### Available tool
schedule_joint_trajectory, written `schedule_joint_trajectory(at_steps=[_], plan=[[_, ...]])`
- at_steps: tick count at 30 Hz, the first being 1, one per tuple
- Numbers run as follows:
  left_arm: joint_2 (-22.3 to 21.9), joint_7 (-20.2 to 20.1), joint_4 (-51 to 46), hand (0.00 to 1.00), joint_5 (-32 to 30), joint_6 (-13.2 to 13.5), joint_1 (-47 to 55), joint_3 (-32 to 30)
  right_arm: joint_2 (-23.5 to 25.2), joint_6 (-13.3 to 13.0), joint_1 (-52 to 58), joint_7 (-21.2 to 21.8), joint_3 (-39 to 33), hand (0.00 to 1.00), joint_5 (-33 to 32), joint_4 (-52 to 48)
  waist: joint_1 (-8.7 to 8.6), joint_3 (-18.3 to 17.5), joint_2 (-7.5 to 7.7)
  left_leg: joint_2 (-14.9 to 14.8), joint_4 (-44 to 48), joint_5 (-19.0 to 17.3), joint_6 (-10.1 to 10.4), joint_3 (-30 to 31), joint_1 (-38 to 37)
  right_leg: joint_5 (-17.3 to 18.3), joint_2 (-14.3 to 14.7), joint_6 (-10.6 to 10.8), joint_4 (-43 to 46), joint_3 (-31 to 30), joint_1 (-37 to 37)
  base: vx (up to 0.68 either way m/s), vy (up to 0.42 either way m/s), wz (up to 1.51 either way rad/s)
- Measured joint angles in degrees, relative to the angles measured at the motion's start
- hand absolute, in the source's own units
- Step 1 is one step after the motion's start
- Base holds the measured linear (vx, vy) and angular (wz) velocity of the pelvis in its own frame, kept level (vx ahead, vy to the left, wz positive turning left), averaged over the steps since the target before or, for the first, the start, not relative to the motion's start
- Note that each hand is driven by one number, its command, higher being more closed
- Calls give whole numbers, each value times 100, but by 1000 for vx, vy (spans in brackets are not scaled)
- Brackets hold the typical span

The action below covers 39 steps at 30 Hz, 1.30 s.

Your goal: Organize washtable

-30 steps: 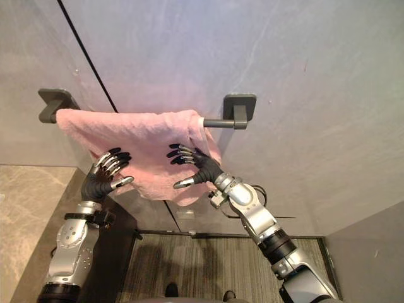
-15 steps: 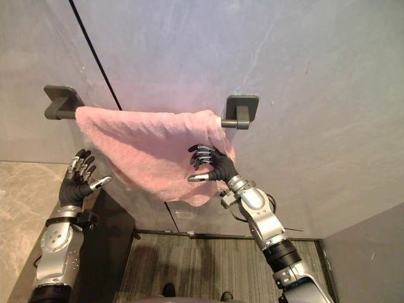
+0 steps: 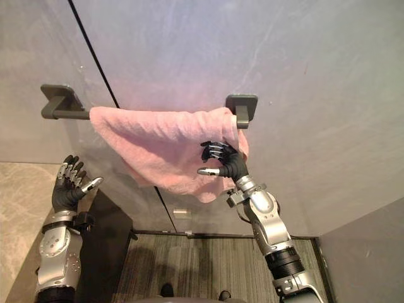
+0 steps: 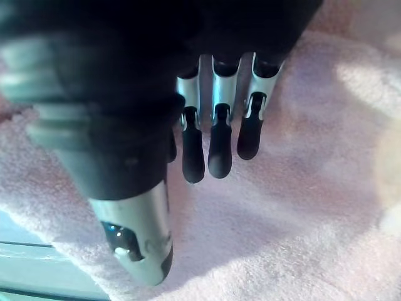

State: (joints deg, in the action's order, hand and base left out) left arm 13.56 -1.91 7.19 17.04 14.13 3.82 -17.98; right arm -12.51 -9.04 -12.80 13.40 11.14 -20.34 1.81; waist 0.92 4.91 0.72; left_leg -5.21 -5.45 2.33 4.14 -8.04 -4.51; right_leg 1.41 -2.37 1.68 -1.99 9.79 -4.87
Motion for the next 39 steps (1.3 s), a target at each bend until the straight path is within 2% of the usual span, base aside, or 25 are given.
schedule_joint_trajectory(at_steps=[3, 20, 26, 32, 37, 39], plan=[[-38, 81, -62, 0, 0, 1, 5, -26, 28, -8, 251, 8, -33, 0, -59, -305, -2, 1, -2, 1, 0, -5, 1, -3, -5, 0, 0, 0, -10, -3, 1, 0, 0, 0], [-422, 123, -82, 0, -32, 2, 281, -47, 226, -57, 1257, 197, -106, 0, -231, -801, -27, 1, -2, -2, 1, -23, 6, -16, -37, 0, 5, 1, -24, -19, -8, 0, 0, 0], [-429, 196, -81, 0, -51, 4, 357, -51, 227, -60, 1607, 315, -106, 0, -269, -823, -43, 1, -2, -3, 1, -23, 6, -18, -48, 0, 6, 1, -24, -21, -16, 0, 0, 0], [-457, 194, -62, 0, -98, 4, 599, -66, 230, -61, 2113, 336, -164, 0, -150, -1112, -177, 0, -1, -3, 1, -25, 4, -24, -64, 0, 6, 2, -24, -26, -29, 0, 0, 0], [-668, 173, 264, 0, -182, 2, 720, -123, 240, -65, 2669, 289, -823, 0, 318, -997, -196, -1, -5, -5, 1, -45, 2, -47, -129, 3, 7, 8, -32, -42, -90, 0, 0, -1], [-668, 70, 415, 0, -196, -8, 888, -126, 240, -65, 2779, 247, -1129, 0, 472, -800, -280, -3, -14, -7, 1, -45, 2, -56, -130, 3, 9, 7, -36, -44, -88, 0, 0, -2]])
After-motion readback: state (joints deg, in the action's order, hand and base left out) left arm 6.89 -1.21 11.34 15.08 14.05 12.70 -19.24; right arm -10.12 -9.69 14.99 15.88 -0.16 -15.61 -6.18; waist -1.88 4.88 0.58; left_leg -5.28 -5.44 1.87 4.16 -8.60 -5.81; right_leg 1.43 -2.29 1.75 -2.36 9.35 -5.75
